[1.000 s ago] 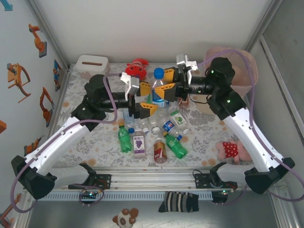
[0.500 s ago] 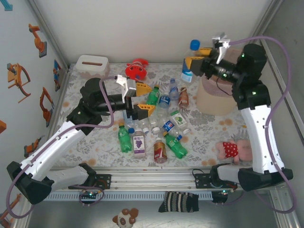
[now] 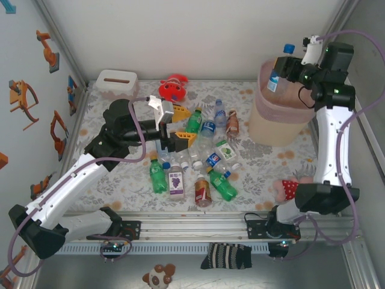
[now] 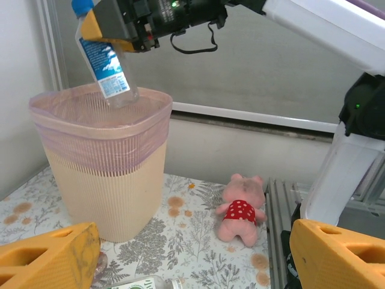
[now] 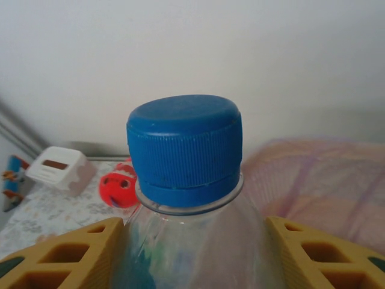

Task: Put the plastic bottles in the bin

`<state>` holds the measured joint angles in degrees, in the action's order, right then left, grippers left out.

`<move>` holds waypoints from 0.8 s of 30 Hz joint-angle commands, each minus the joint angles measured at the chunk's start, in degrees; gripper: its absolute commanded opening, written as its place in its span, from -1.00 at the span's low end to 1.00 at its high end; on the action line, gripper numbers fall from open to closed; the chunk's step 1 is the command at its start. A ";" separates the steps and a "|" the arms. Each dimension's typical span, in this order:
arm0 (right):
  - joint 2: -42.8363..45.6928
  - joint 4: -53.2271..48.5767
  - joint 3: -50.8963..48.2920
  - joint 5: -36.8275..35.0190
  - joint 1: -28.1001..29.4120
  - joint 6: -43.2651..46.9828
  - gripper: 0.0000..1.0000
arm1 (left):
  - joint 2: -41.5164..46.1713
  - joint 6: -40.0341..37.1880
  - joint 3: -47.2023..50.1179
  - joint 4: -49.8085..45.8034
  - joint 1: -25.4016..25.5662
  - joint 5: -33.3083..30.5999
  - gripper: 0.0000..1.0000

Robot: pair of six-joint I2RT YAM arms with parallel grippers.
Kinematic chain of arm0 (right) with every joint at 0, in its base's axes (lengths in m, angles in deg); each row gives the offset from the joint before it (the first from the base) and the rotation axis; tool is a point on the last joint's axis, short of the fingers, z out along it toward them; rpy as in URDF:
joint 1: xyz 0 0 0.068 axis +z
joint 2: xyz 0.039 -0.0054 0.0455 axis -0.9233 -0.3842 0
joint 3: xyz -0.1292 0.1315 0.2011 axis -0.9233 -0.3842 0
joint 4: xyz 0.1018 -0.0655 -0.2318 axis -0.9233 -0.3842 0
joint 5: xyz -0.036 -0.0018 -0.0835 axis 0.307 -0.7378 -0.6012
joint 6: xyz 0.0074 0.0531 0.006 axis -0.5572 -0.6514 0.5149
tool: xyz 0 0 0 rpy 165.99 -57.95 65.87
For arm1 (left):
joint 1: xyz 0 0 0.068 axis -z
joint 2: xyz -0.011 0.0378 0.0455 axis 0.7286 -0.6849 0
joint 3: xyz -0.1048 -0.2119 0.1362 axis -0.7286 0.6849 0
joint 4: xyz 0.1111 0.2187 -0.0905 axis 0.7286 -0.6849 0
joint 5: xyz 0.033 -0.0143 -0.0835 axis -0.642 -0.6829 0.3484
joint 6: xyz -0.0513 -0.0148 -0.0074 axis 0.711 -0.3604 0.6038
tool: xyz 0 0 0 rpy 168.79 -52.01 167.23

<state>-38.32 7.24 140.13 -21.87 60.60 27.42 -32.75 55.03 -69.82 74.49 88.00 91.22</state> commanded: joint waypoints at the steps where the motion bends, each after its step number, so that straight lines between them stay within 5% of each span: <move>1: -3.86 -6.50 4.05 -5.25 -0.40 2.66 -0.12 | 1.00 -1.42 0.18 -0.65 -0.07 -0.49 0.64; 24: -24.21 -20.73 6.12 -2.70 0.83 4.85 -0.17 | 1.22 -1.63 0.55 -1.91 -0.07 -2.17 0.64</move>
<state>-61.62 -11.41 146.14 -25.33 60.84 31.22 -32.75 54.61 -69.82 73.22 88.00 89.39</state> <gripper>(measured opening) 0.539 0.819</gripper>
